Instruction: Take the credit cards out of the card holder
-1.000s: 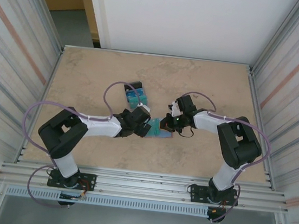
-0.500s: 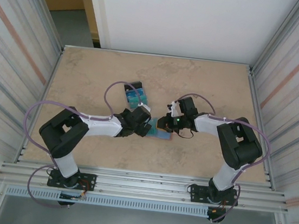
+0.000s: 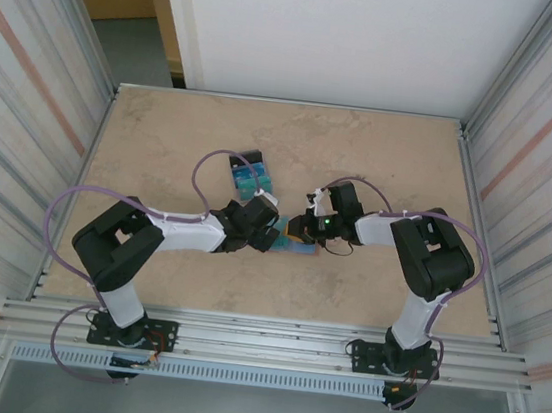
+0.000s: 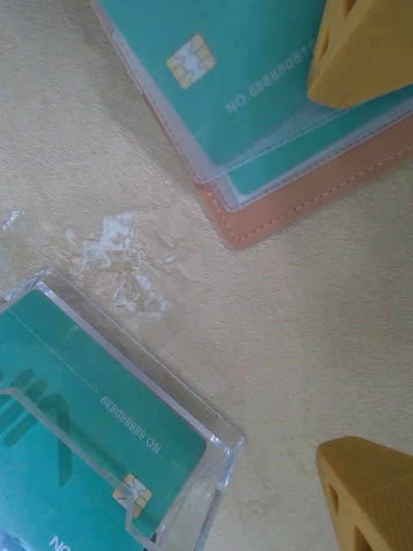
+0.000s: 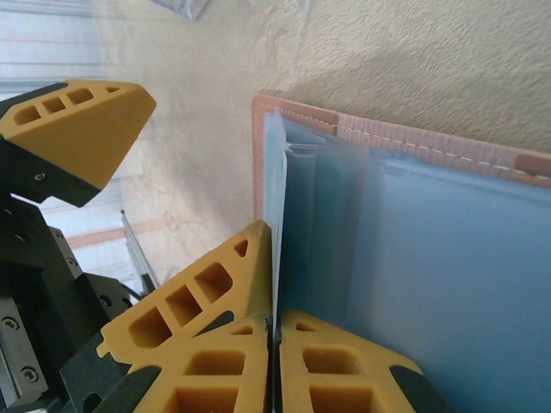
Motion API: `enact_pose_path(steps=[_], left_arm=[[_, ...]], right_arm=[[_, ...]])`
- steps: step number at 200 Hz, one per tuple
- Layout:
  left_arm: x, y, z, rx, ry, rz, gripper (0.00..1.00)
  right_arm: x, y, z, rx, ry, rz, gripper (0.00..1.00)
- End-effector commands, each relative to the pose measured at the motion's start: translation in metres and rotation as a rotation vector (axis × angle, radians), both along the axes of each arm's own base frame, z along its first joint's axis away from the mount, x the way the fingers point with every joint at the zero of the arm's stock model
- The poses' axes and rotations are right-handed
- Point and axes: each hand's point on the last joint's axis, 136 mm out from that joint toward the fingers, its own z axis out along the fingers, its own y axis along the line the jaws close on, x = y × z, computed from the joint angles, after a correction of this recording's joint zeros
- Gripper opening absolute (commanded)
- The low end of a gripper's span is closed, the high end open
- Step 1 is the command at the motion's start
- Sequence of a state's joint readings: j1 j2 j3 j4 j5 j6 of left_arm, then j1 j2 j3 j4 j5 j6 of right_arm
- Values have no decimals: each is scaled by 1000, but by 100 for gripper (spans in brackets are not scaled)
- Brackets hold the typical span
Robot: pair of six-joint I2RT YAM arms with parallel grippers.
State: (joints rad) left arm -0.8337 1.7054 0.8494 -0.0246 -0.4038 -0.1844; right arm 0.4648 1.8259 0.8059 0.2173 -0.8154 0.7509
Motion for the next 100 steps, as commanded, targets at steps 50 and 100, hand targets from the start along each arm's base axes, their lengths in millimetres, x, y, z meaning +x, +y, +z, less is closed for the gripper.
enact_pose_path(steps=[50, 100], left_arm=[[-17, 17, -23, 84, 75, 9, 99], [-17, 17, -21, 83, 74, 14, 99]], right_arm=[[3, -20, 13, 47, -12, -40, 10], [5, -28, 19, 44, -30, -50, 1]])
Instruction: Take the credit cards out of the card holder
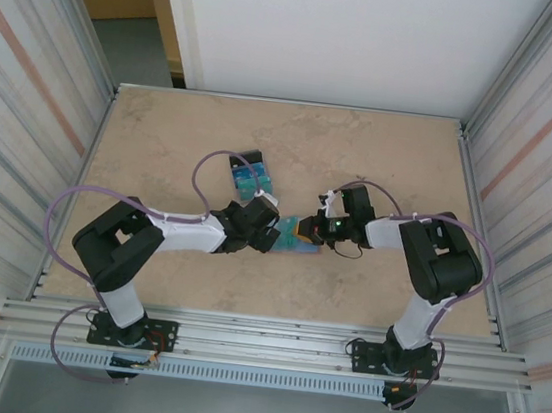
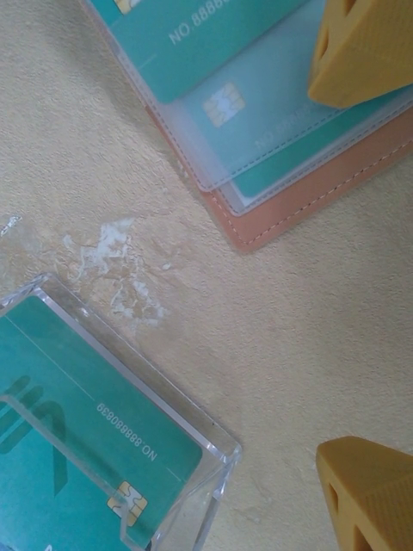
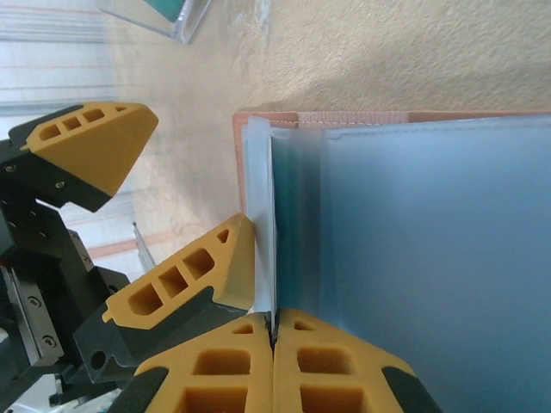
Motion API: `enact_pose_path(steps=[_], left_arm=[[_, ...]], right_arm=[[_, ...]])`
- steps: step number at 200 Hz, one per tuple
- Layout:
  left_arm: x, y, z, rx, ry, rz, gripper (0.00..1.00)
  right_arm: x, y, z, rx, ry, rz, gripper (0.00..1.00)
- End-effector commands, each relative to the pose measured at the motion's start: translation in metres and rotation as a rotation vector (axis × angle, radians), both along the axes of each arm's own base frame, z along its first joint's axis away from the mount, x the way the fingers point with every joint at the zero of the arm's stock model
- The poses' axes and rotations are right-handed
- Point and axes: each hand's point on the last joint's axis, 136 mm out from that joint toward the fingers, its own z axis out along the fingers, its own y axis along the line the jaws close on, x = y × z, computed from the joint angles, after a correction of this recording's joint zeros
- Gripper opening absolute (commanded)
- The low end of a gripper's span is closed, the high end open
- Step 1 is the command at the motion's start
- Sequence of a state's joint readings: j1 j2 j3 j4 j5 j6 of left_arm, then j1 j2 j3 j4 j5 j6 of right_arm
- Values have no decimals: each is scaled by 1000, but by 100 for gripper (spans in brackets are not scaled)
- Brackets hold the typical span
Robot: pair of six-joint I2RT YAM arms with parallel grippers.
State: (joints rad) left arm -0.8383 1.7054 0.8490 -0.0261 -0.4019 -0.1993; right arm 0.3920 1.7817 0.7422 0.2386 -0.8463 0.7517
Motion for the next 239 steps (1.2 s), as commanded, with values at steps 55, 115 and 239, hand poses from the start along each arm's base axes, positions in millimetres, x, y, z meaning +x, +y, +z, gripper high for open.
enact_pose_path(steps=[55, 115, 239], left_arm=[[-17, 21, 2, 44, 45, 35, 99], [-17, 28, 63, -61, -66, 66, 99], [-26, 9, 179, -354, -254, -253, 94]], right_arm=[[2, -23, 22, -117, -88, 16, 0], [5, -32, 41, -198, -182, 39, 0], [-35, 4, 122, -185, -579, 303, 0]])
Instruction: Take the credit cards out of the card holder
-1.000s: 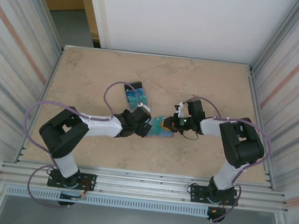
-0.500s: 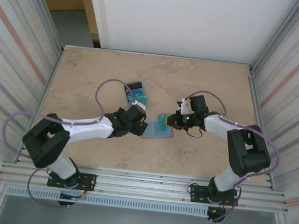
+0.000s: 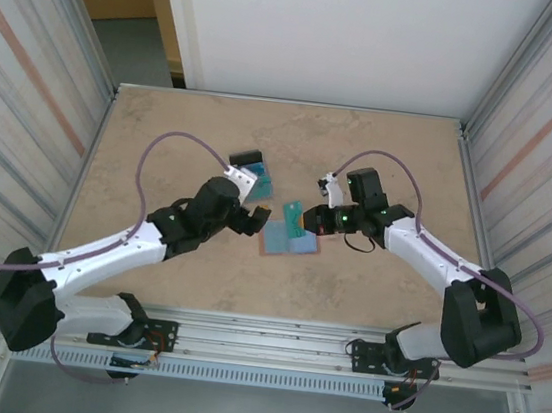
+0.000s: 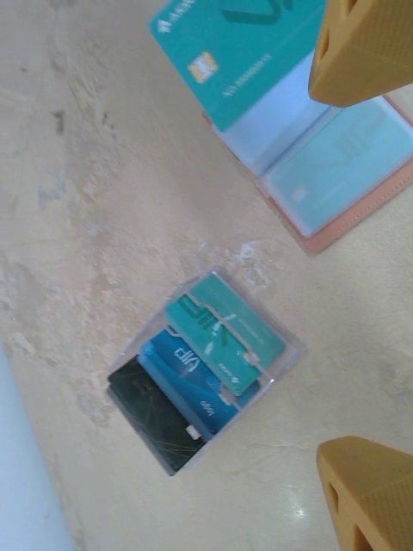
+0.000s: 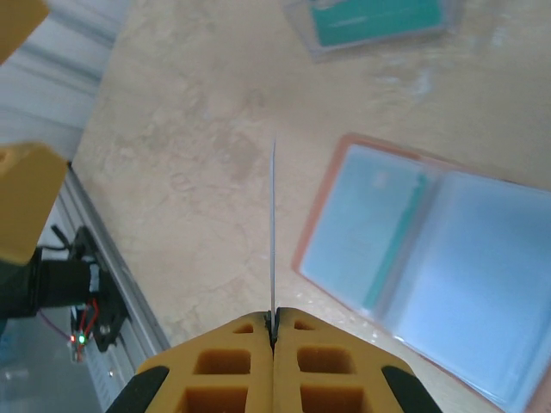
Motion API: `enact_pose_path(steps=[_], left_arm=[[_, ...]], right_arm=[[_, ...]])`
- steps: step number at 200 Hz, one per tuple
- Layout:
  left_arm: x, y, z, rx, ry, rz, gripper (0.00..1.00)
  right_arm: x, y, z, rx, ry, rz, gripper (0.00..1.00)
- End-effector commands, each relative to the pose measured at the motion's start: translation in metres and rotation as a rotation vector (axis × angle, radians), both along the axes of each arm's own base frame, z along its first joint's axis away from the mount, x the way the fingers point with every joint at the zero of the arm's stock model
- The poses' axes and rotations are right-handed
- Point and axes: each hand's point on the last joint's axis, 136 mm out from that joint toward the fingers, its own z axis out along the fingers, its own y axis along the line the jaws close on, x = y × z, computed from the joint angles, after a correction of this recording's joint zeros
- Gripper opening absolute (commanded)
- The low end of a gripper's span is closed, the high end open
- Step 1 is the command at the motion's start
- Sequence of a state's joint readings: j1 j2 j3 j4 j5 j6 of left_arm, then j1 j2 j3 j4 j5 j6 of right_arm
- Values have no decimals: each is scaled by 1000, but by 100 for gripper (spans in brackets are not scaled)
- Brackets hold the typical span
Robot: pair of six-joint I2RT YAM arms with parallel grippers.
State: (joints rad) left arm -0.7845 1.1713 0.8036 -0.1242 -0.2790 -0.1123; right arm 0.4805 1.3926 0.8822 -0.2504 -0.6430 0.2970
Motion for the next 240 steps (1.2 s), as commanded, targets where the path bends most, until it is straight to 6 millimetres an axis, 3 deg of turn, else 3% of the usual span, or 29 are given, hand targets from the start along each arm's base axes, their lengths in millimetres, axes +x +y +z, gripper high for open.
enact_pose_path(steps=[1, 44, 61, 93, 137, 164, 189, 216, 240], left_arm=[[-7, -12, 23, -61, -44, -169, 94], [-25, -30, 40, -156, -23, -403, 84], [-32, -37, 41, -171, -6, -489, 83], [-42, -48, 38, -191, 30, -616, 68], [-62, -67, 36, -231, 85, -799, 56], [-70, -72, 34, -251, 116, -857, 36], [-77, -74, 29, -256, 151, -897, 28], [-81, -75, 24, -254, 171, -907, 0], [-82, -75, 26, -268, 155, -900, 0]], right_arm=[[-11, 8, 20, -9, -100, 102, 0], [-32, 26, 42, -3, -187, 244, 0], [-40, 31, 51, 13, -215, 297, 0], [-54, 36, 62, 34, -245, 385, 0], [-67, 38, 74, 61, -265, 466, 0], [-68, 37, 76, 59, -275, 487, 0], [-68, 38, 79, 61, -283, 499, 0], [-64, 36, 83, 70, -294, 494, 0], [-58, 32, 88, 94, -297, 461, 4]])
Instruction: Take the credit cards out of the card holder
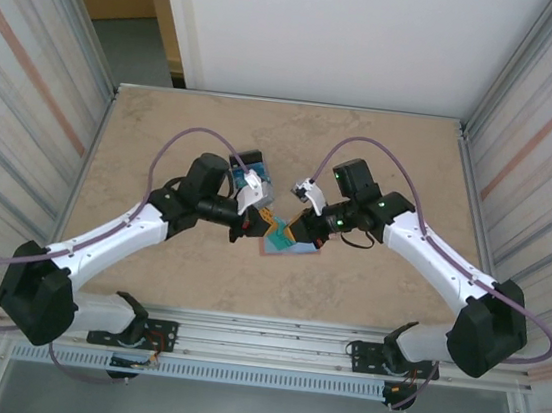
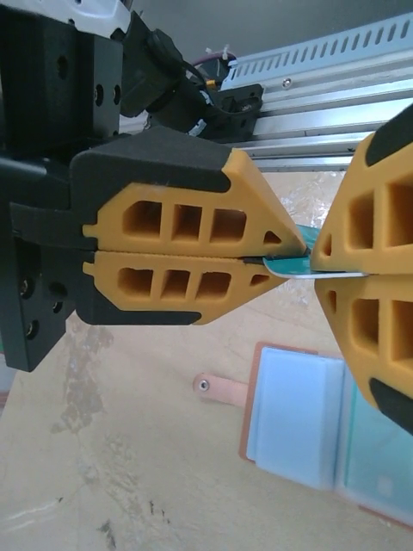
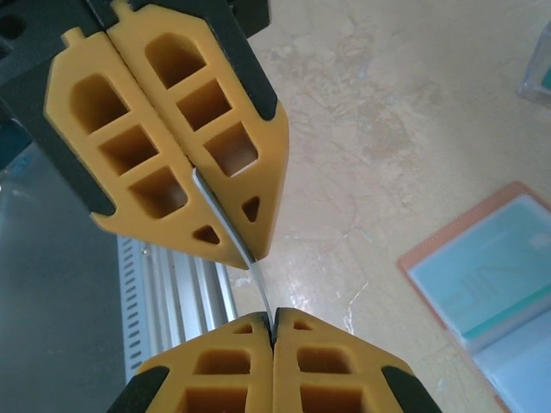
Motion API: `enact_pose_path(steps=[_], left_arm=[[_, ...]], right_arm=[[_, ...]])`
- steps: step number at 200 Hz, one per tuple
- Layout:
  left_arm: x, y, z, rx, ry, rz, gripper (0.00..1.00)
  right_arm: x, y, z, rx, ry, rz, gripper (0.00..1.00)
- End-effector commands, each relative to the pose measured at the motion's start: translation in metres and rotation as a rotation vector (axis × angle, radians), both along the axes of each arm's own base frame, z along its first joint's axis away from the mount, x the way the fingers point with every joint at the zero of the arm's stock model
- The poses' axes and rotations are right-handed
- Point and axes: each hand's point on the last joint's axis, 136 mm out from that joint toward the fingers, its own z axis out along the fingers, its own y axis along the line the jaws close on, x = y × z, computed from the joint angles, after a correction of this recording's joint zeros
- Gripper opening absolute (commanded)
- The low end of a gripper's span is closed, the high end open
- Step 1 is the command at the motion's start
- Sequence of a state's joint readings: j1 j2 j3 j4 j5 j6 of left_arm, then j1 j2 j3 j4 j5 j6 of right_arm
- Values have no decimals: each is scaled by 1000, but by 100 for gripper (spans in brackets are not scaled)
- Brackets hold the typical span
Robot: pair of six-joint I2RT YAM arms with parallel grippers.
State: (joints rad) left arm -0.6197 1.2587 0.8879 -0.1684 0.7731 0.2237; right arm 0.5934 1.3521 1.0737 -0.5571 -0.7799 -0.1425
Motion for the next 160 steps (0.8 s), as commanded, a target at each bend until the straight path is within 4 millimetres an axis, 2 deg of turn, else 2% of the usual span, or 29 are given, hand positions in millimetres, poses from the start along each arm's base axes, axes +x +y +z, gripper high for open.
enact_pose_path(steps=[1, 23, 48, 64, 105, 135, 160], left_arm=[[-2, -1, 4, -14, -6, -9, 0], [5, 4, 9, -38, -41, 64, 0], [16, 15, 20, -82, -80, 201, 0], [23, 23, 27, -129, -86, 294, 0], [36, 46, 50, -339, -66, 520, 0], [37, 55, 64, -462, -17, 584, 0], [37, 56, 72, -536, 37, 593, 0]], right_arm=[[2, 1, 30, 87, -39, 15, 5], [14, -7, 36, 131, -50, -58, 26], [27, -20, 40, 184, -64, -174, 35], [33, -23, 46, 242, -76, -235, 38], [55, -25, 42, 381, -29, -417, 44], [59, -17, 45, 471, -3, -428, 48], [58, -3, 49, 490, 11, -383, 49]])
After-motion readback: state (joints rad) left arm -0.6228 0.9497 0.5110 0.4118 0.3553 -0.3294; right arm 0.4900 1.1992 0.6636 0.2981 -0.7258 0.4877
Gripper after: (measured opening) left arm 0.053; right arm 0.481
